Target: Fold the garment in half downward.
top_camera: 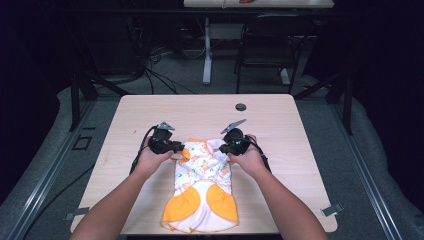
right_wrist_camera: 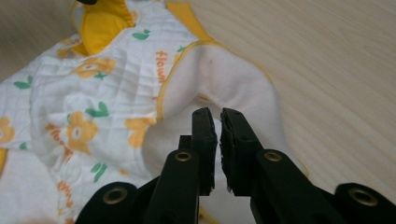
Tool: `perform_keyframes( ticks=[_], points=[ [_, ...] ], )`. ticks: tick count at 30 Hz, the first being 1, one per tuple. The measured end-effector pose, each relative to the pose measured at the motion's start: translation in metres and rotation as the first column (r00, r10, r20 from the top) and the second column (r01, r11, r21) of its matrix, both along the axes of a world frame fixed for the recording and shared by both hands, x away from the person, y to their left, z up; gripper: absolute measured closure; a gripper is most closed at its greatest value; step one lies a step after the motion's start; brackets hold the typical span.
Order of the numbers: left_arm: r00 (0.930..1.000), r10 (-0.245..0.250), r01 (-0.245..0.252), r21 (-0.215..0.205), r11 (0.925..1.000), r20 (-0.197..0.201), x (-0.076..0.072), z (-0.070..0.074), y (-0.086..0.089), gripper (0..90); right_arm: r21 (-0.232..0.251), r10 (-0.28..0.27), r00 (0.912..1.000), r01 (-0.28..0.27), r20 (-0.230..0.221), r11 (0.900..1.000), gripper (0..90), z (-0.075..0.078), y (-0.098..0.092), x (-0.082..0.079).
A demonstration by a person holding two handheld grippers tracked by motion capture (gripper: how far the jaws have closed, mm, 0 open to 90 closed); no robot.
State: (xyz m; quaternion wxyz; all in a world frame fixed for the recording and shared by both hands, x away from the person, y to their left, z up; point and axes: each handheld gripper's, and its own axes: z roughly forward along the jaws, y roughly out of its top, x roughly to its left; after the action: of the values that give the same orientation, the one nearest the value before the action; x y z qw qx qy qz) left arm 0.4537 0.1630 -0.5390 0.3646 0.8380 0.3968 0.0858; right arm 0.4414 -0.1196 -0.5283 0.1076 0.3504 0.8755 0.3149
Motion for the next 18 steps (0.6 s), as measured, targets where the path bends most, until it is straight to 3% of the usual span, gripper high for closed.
perform_keyframes(
  ticks=[7,12,18],
  points=[
    [0.9994,0.03,-0.031,0.018,0.9994,0.017,0.01,-0.003,-0.001,69.1,-0.001,-0.037,0.9993,0.037,0.01,0.999,79.1,-0.002,0.004,0.014],
    [0.9982,0.06,-0.06,0.03,0.9978,-0.004,0.019,-0.014,-0.003,65.7,-0.012,-0.082,0.9965,0.082,0.014,0.997,70.9,-0.011,0.005,0.024],
    [0.9973,0.07,-0.069,0.034,0.9971,-0.023,0.022,-0.023,-0.004,59.3,-0.003,-0.138,0.9902,0.138,0.019,0.99,67.0,-0.016,0.004,0.031]
  ],
)
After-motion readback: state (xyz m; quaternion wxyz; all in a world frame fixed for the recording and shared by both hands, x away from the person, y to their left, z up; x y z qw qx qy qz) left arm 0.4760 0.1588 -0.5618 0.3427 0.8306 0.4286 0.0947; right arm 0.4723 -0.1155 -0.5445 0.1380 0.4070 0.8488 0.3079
